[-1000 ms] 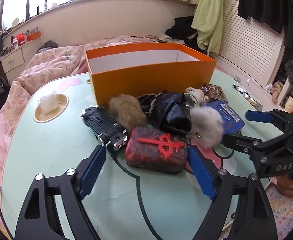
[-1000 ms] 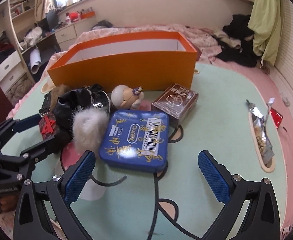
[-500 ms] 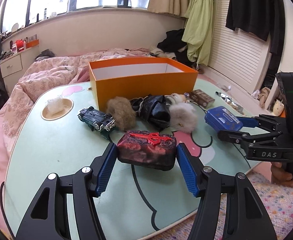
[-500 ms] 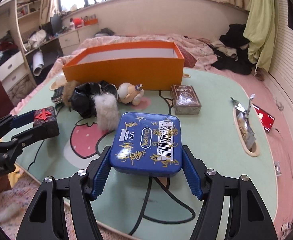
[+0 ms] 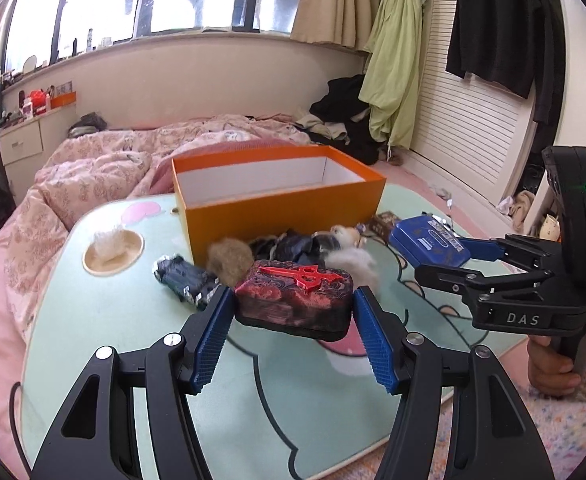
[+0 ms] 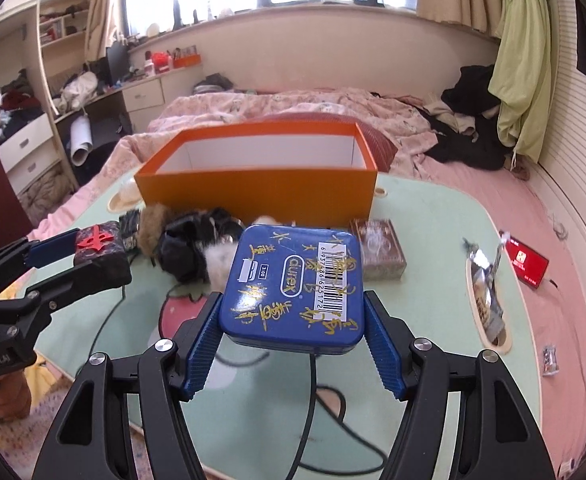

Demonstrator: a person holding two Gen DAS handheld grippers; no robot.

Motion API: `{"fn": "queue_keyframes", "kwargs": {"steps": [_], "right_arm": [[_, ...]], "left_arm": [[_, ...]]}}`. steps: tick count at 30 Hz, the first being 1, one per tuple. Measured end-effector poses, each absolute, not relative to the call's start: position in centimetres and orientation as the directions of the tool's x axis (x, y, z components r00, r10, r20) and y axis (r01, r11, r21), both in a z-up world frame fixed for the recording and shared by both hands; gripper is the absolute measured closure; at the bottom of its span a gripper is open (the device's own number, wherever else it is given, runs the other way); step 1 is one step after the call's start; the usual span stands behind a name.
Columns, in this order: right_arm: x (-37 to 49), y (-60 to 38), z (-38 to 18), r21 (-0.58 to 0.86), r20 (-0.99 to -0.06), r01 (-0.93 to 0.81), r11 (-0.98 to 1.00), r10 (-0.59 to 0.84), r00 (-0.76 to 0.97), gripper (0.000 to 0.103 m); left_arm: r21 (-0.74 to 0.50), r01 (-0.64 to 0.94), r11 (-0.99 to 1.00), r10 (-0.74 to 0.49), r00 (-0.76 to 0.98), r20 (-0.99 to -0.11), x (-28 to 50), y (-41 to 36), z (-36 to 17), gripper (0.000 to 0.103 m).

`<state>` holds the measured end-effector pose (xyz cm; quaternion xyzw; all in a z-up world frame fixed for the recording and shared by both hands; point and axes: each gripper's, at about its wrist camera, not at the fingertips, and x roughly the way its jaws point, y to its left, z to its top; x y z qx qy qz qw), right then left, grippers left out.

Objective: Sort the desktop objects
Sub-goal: 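Lift the blue tin and red-black block over the orange box and release both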

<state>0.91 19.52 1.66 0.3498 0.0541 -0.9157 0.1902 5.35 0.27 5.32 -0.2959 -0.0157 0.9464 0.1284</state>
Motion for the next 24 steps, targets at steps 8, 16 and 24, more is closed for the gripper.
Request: {"fn": "queue_keyframes", "kwargs": {"steps": [8,16,24], "right_arm": [[-3.4,17.7,5.7,0.005,-0.605,0.388,-0.921,-0.312,-0.732,0.036],[-10.1,15.0,6.8,-0.049,-0.598,0.375,-0.926,-0.274,-0.754,0.035],[-10.9,16.2,5.6,-0.03,-0.613,0.34,-0.94,-0.251,-0.749,0.023]], "left_arm": [[-0.107,-0.202,-0.973,0.228,-0.821,-0.523,0.4,-0.6,9.3,0.041],[-0.093,-0.125,-0.988,0.156,-0.787,-0.597,-9.3,-1.0,9.9,0.041],[-0.203,-0.078,-0.976,0.192,-0.747,-0.636,-10.3,-2.6,7.9,0.023]]}}
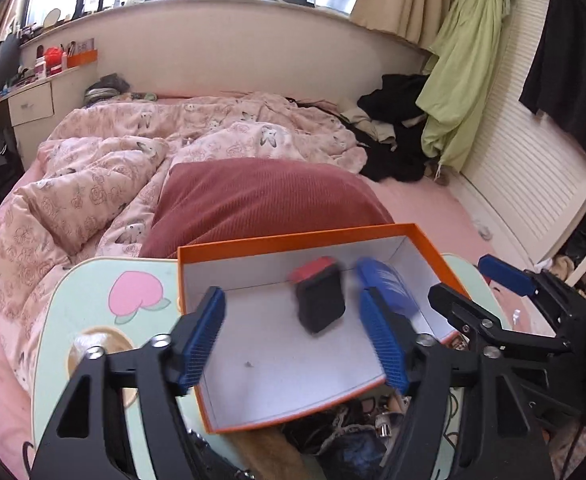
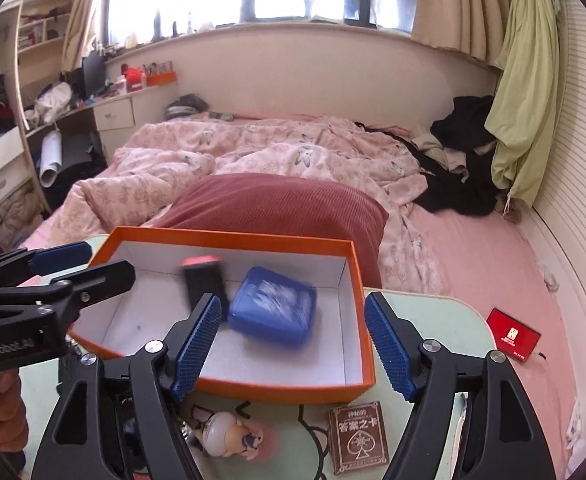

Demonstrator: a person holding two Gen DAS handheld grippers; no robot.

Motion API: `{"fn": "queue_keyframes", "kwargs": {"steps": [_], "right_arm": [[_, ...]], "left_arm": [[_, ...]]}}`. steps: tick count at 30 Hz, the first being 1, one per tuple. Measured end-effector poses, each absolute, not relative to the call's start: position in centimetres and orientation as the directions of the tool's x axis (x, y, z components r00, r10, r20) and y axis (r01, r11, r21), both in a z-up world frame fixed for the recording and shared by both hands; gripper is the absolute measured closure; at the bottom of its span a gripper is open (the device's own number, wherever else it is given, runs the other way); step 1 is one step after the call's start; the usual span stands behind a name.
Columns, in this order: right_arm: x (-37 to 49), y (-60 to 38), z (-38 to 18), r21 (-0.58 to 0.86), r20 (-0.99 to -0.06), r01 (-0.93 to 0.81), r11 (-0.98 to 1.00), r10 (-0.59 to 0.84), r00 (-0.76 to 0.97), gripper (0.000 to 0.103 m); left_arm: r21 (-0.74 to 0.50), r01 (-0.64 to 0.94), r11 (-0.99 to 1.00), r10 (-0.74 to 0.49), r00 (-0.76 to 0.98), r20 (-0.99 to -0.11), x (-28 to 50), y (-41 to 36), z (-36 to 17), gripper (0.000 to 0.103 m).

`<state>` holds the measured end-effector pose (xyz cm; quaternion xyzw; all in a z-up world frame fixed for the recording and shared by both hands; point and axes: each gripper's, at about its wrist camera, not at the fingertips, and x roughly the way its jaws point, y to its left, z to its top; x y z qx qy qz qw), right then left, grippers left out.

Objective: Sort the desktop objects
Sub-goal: 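Lift the blue tin and red-black block over the orange box and release both, then grasp the small brown card box on the table with the right gripper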

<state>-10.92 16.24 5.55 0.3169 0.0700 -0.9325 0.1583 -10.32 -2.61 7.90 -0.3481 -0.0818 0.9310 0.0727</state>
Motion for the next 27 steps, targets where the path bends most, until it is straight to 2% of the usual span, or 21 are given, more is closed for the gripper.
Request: {"fn": "queue_keyframes", "kwargs": {"steps": [4,9,18,19,20,21,27], "right_arm": [[-8.6,17.2,6.1,-0.013,-0.6,0.35,-0.937,-0.272,-0.752,0.02],[-4.5,18.8,6.0,0.012,-0.59,0.34,-0.94,-0.281,-0.757,0.007],[0.0,20.4,-0.7,0.03,-0.717,0.282,-0.959,-0.217,-0.662,0.006],[-0.3,20.4,-1.8,0.043,-0.747,0.282,-0.958,-0.219,-0.628,0.005],[-0.9,20.3,-2.8,0.056,-0.782,0.285,-0.957,-0.22,-0.583,0.005],[-1.1,20.0,-3.4,0.008,-0.796,0.277,-0.961,-0.174,-0.58,0.0],[-1.4,19.8,-3.6,0.006,-0.793,0.289,-0.957,-0.181,-0.582,0.0]], "left_arm": [[-0.16,-0.082,-0.984,0.165,-0.765,-0.623,-8.0,-2.3,8.8,0.023],[-0.171,-0.09,-0.981,0.181,-0.735,-0.653,-3.6,-1.6,7.5,0.023],[-0.111,-0.079,-0.991,0.136,-0.597,-0.79,1.0,0.3,0.3,0.023],[-0.076,-0.068,-0.995,0.101,-0.601,-0.792,1.1,0.3,-0.2,0.016],[-0.014,-0.053,-0.998,0.043,-0.601,-0.798,1.0,0.6,-0.7,0.0],[0.013,-0.048,-0.999,0.019,-0.612,-0.791,1.0,0.5,-1.1,0.0],[-0.001,-0.053,-0.999,0.034,-0.634,-0.773,0.9,0.1,-2.2,0.0]]}}
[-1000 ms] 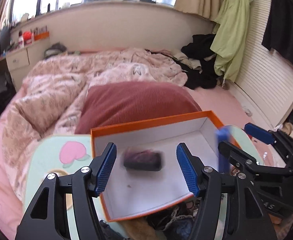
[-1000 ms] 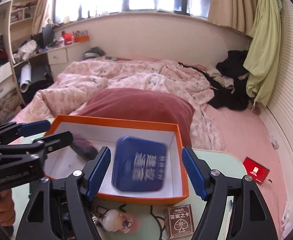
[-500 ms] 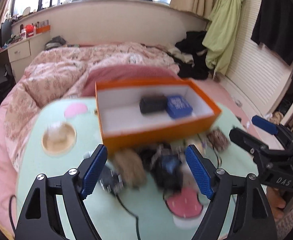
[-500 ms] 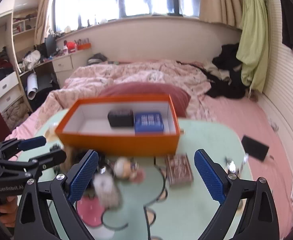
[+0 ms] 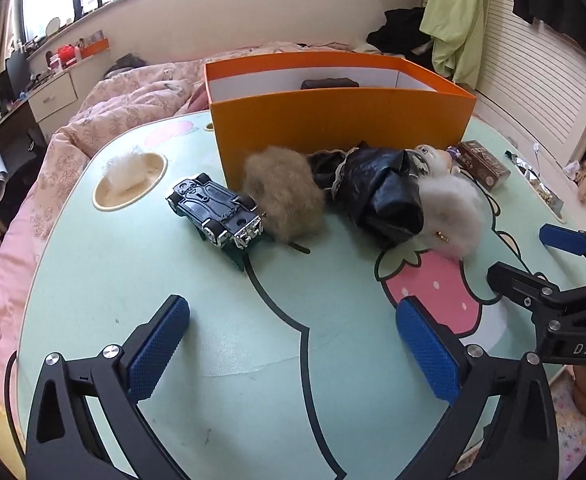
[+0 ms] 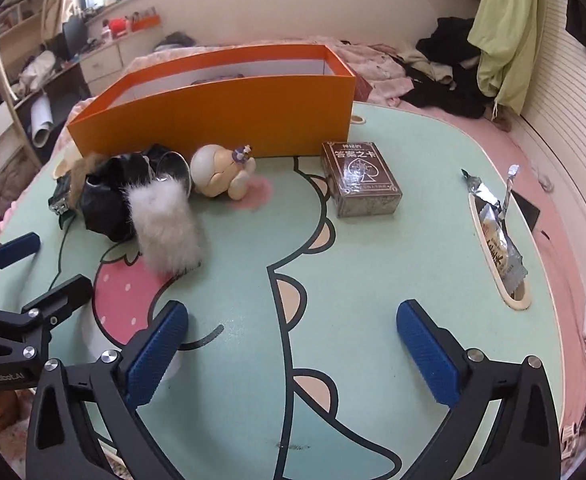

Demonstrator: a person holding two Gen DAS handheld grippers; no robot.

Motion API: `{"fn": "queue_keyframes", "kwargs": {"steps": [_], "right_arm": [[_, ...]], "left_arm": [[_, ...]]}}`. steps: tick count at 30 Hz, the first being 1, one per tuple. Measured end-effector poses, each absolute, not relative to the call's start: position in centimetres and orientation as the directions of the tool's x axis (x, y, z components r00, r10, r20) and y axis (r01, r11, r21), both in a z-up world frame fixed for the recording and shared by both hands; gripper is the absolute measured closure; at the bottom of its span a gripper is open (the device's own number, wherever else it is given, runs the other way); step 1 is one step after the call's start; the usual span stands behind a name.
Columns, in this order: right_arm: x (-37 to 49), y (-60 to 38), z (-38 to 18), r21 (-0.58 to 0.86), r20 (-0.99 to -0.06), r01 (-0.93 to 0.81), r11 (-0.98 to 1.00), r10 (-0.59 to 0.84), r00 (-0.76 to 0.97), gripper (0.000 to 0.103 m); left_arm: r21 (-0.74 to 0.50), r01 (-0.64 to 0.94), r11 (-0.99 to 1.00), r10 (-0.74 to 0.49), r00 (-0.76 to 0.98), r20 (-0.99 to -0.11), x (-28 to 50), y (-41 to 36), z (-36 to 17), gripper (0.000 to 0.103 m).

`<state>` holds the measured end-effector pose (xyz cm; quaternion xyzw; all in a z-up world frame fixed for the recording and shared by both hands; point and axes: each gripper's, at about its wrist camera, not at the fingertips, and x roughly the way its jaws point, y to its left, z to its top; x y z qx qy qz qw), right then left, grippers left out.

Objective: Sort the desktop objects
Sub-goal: 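Grasp the small brown card box on the table with the right gripper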

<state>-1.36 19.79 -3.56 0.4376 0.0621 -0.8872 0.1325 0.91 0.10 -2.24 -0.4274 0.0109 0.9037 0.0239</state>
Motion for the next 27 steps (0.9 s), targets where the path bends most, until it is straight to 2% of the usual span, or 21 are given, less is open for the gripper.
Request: {"fn": "queue_keyframes", "kwargs": {"steps": [11,18,22,23,27], "right_arm": [[-1.8,19.7,-3.7,0.003,-0.787,0.293,-0.956,-0.183,-0.59,0.0],[-3.8,20.8,-2.7,0.075,-0.768,0.335,-0.939,-0.269,-0.581,0.0],[-7.1,21.0,-1.3,0.026,-0.77,0.303,-0.952,-0.213,-0.602,0.001],[-8.1,21.1,-1.2,0.016,-0.78,0.295,-0.955,-0.197,-0.595,0.002],[-11.8,21.2,-1.9,0.032,-0.82,0.286,-0.958,-0.189,-0.541,0.026]], "left_arm": [[-0.002,-0.053,-0.999,0.036,-0.636,-0.771,0.8,-0.3,-2.0,0.0],[-0.007,-0.055,-0.998,0.04,-0.636,-0.771,1.2,-0.1,-1.3,0.0],[-0.007,-0.055,-0.998,0.04,-0.635,-0.771,1.3,-0.2,-1.3,0.0],[-0.007,-0.055,-0.998,0.04,-0.635,-0.771,1.3,-0.2,-1.3,0.0],[-0.007,-0.056,-0.998,0.041,-0.635,-0.771,1.3,-0.1,-1.3,0.0]]}}
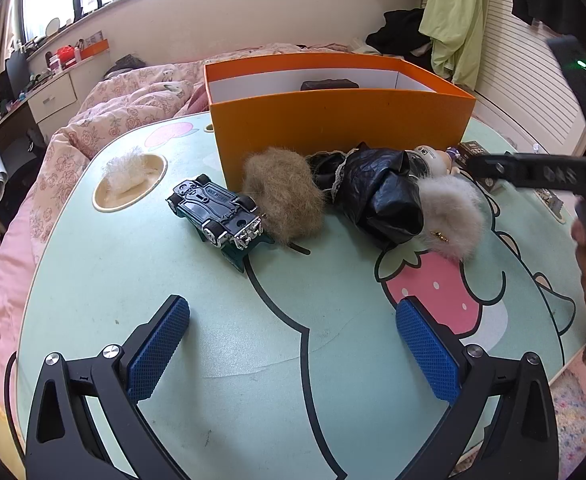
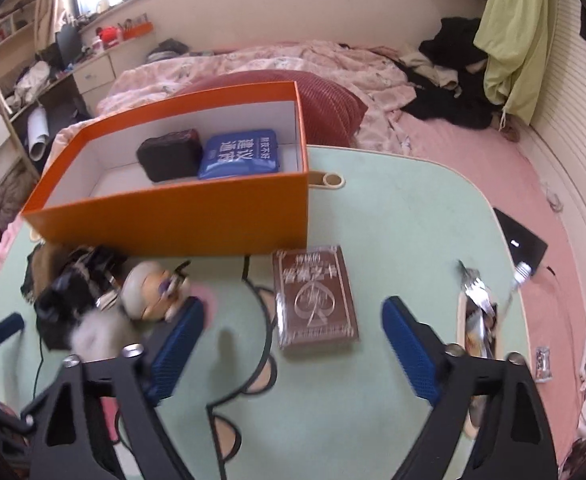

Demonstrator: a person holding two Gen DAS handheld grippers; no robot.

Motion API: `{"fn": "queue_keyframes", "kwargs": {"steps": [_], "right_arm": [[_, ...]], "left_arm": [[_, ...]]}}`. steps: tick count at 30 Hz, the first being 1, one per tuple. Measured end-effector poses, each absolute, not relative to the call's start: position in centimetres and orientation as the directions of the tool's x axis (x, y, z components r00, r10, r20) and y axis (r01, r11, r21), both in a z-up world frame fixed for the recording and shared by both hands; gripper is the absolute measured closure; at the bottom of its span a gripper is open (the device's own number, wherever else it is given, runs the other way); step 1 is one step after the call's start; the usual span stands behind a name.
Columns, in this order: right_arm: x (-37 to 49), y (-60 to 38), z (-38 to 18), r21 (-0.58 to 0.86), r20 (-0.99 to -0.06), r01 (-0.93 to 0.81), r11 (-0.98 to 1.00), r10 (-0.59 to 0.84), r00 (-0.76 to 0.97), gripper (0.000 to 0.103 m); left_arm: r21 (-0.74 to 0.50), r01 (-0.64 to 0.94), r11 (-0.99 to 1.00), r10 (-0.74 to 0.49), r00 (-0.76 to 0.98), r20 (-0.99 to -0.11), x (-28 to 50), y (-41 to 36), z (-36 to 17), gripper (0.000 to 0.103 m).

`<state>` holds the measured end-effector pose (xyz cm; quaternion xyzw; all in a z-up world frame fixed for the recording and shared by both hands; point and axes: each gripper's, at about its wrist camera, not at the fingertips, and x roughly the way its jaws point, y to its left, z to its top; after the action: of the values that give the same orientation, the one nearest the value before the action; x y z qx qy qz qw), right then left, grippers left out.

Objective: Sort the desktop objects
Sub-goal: 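Grasp the small brown card box on the table with the right gripper, then carry the card box toward the orange box while the left gripper grasps the plastic bag from the cup holder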

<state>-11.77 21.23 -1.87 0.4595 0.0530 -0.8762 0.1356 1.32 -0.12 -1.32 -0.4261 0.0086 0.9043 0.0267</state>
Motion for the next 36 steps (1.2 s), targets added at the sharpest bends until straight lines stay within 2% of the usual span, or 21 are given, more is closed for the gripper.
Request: {"fn": "queue_keyframes", "kwargs": {"steps": [2,4,10,14,18,21,22,26,30,33,34,35,36], "right_arm": [[-12.5,21.2,-2.6,0.012,-0.837,0.278,-0.961,-0.162,-0.523,0.038],[-11.9,21.1,-2.4,0.001,-0.819,0.297,-0.955,-0.171,-0.548,0.064],[-6.1,22.0,-1.6,0.082,-0.772,0.367,-0.927,-0.292,-0.564,0.064],[-2.1,22.4,-1.9,0.179,-0.744,0.414,-0.893,-0.398,-0.537,0.064],[0.3,21.3,-2.1,0.124,-0.735,0.442,-0.888,-0.382,-0.561,0.064],[0.4,20.8,-2.2,0.147,-0.73,0.455,-0.878,-0.407,-0.549,0.064],[0.3,20.8,-2.3,0.164,-0.727,0.455,-0.875,-0.419,-0.544,0.064],[-0.2,20.4,-2.5,0.164,-0.734,0.458,-0.874,-0.418,-0.535,0.064],[0.0,20.5,-2.4,0.169,-0.73,0.457,-0.873,-0.422,-0.537,0.064],[0.1,20.6,-2.3,0.159,-0.73,0.452,-0.878,-0.412,-0.545,0.064],[0.2,20.6,-2.2,0.16,-0.729,0.45,-0.879,-0.413,-0.547,0.064],[0.2,20.7,-2.1,0.161,-0.726,0.45,-0.879,-0.414,-0.549,0.064],[0.2,20.8,-1.9,0.159,-0.723,0.45,-0.879,-0.414,-0.553,0.064]], "left_arm": [[-0.007,-0.056,-0.998,0.041,-0.635,-0.771,1.4,-0.1,-1.3,0.0],[-0.006,-0.057,-0.998,0.041,-0.636,-0.77,1.4,0.0,-1.3,0.0],[-0.021,-0.058,-0.998,0.053,-0.642,-0.765,1.4,-0.1,-1.0,0.0],[-0.102,-0.044,-0.994,0.105,-0.67,-0.735,1.8,-2.2,0.1,0.0],[-0.048,0.025,-0.999,0.015,-0.733,-0.68,0.6,-5.6,3.2,0.0],[-0.042,0.092,-0.995,-0.039,-0.729,-0.684,-2.5,-9.3,4.8,0.0],[-0.039,0.111,-0.993,-0.053,-0.716,-0.696,-3.7,-10.3,4.8,0.003],[-0.001,0.159,-0.987,-0.099,-0.623,-0.776,-8.5,-12.6,2.9,0.026],[0.048,0.183,-0.982,-0.144,-0.559,-0.817,-11.4,-13.0,-0.4,0.028],[0.101,0.214,-0.972,-0.207,-0.565,-0.799,-11.4,-13.3,-0.6,0.051],[0.14,0.219,-0.966,-0.243,-0.564,-0.789,-11.1,-13.2,-0.3,0.066],[0.138,0.209,-0.968,-0.236,-0.576,-0.783,-10.5,-13.3,0.1,0.071],[0.086,0.189,-0.978,-0.183,-0.592,-0.784,-9.8,-13.7,0.5,0.071]]}}
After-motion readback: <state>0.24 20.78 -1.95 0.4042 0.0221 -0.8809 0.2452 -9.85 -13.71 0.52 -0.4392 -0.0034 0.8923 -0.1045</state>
